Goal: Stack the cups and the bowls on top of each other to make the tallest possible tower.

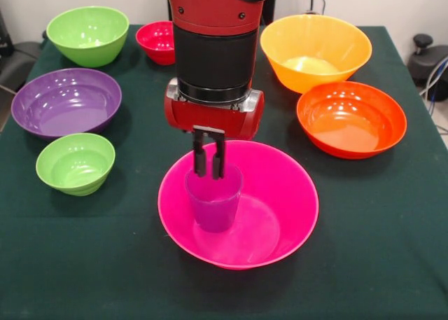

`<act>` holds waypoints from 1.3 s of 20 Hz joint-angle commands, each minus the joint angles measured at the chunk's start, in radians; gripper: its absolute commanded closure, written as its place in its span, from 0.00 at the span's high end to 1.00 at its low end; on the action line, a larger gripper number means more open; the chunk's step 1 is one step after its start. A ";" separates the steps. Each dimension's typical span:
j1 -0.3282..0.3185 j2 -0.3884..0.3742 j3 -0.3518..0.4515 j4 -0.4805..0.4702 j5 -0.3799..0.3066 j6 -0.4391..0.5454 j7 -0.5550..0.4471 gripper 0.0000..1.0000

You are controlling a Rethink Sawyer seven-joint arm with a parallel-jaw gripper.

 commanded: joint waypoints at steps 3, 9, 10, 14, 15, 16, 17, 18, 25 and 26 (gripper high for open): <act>0.011 -0.007 0.052 -0.035 -0.064 0.094 -0.115 0.00; 0.013 -0.007 0.054 -0.029 -0.058 0.091 -0.103 0.00; 0.011 -0.004 0.059 -0.028 -0.049 0.085 -0.093 0.00; 0.016 0.032 0.064 -0.059 -0.058 0.095 -0.107 0.00; 0.016 0.046 0.068 -0.064 -0.060 0.085 -0.107 0.00; 0.018 0.060 0.070 -0.076 -0.063 0.076 -0.108 0.00; 0.020 0.070 0.070 -0.084 -0.064 0.070 -0.105 0.00; 0.022 0.078 0.071 -0.092 -0.065 0.066 -0.105 0.00; 0.054 0.106 0.047 -0.122 -0.064 0.103 -0.076 0.00; 0.059 0.111 0.044 -0.124 -0.065 0.094 -0.070 0.00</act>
